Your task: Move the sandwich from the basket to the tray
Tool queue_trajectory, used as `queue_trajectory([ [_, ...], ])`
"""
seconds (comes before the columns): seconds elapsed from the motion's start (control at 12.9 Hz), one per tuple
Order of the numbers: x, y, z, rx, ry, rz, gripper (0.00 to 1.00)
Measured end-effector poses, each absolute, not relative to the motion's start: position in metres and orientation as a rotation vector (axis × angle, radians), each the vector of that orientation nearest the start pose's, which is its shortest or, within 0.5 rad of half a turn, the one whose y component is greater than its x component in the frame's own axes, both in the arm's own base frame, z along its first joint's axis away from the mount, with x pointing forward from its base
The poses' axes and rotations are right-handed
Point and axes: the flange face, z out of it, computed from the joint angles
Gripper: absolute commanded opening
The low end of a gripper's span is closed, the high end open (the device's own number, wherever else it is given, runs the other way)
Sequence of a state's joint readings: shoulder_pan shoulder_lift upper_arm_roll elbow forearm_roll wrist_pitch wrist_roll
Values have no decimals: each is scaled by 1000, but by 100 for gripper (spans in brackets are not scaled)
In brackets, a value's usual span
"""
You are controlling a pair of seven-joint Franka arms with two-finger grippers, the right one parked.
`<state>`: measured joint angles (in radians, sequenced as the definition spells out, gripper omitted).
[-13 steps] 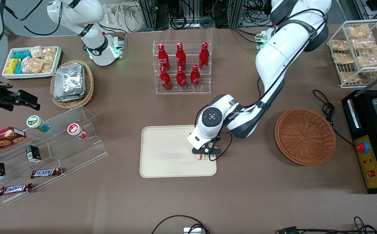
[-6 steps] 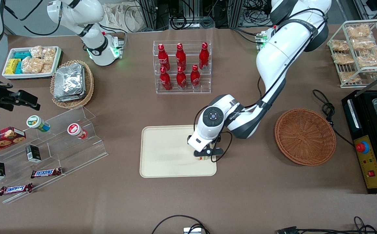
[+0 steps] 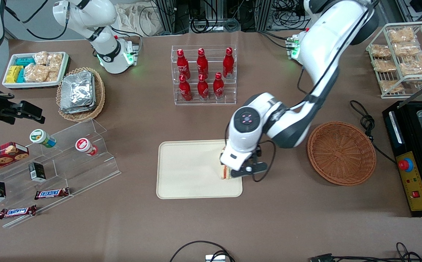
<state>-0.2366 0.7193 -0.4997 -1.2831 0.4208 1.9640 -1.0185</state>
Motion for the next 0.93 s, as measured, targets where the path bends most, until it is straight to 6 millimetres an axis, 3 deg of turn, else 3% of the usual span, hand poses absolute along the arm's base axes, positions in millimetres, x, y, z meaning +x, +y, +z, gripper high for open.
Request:
queue_trajectory([
  [0.39,645,-318,446,-3017,-510,-220,100],
  [0.62,652,-260,486,-2975,-455,-216,100],
  [0.93,651,-204,523,-2981,-325,-152,100],
])
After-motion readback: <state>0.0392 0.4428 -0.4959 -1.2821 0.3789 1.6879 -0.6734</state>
